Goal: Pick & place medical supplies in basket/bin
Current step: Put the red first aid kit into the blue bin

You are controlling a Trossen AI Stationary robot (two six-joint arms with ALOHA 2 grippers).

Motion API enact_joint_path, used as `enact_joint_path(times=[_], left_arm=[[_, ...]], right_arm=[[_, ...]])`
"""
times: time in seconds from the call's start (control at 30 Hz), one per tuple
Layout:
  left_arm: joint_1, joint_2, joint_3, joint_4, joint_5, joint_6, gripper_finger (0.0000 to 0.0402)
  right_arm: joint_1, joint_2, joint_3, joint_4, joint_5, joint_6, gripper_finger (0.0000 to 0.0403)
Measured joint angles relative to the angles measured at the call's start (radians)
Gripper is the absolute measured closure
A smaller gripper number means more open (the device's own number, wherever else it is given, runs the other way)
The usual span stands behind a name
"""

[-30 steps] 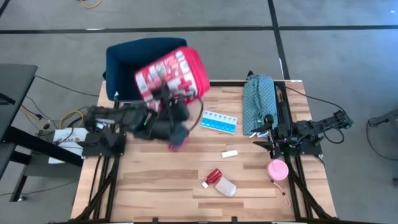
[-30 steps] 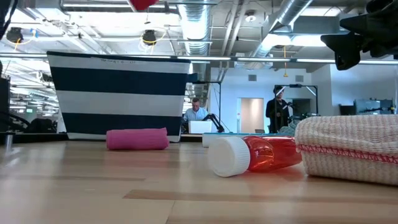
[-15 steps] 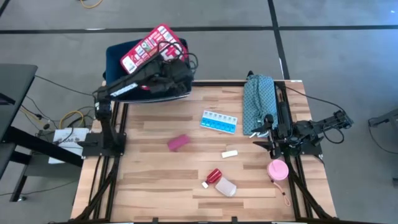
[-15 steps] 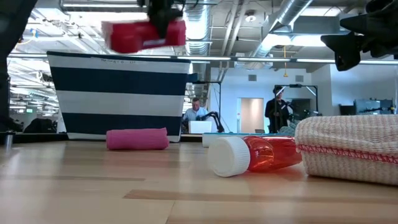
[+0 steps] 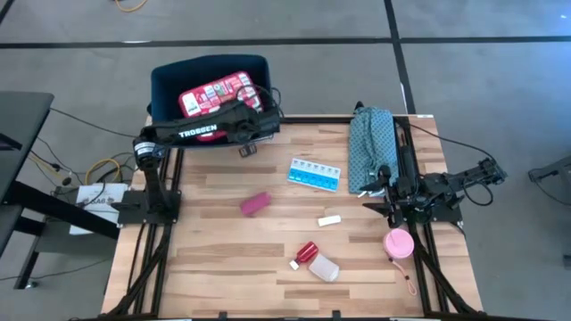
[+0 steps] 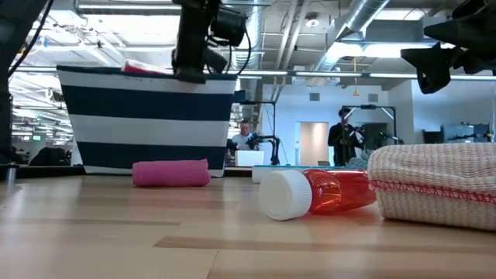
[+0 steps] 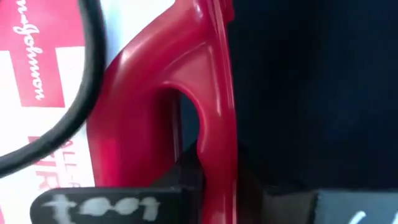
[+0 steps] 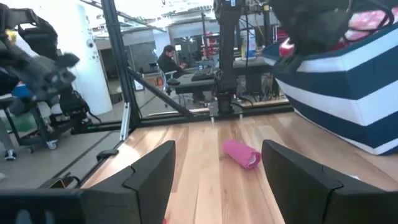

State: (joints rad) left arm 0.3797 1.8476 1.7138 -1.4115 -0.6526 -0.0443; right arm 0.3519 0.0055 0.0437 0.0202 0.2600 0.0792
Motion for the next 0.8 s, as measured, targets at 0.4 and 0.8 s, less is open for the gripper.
enact_joint_path(times=[0.4,0.8], left_arm=[[0.016,0.003,-0.165,0.215,0.013,0.203,0.0363],[0.006,0.002,-0.144,0.199,0.055,0.157,0.0363]], right_arm=[[0.001,0.0,0.0,-0.009,0.0,0.001,0.0168],[0.0,0.0,0.0,-0.014,0.003,0.0,0.0168]])
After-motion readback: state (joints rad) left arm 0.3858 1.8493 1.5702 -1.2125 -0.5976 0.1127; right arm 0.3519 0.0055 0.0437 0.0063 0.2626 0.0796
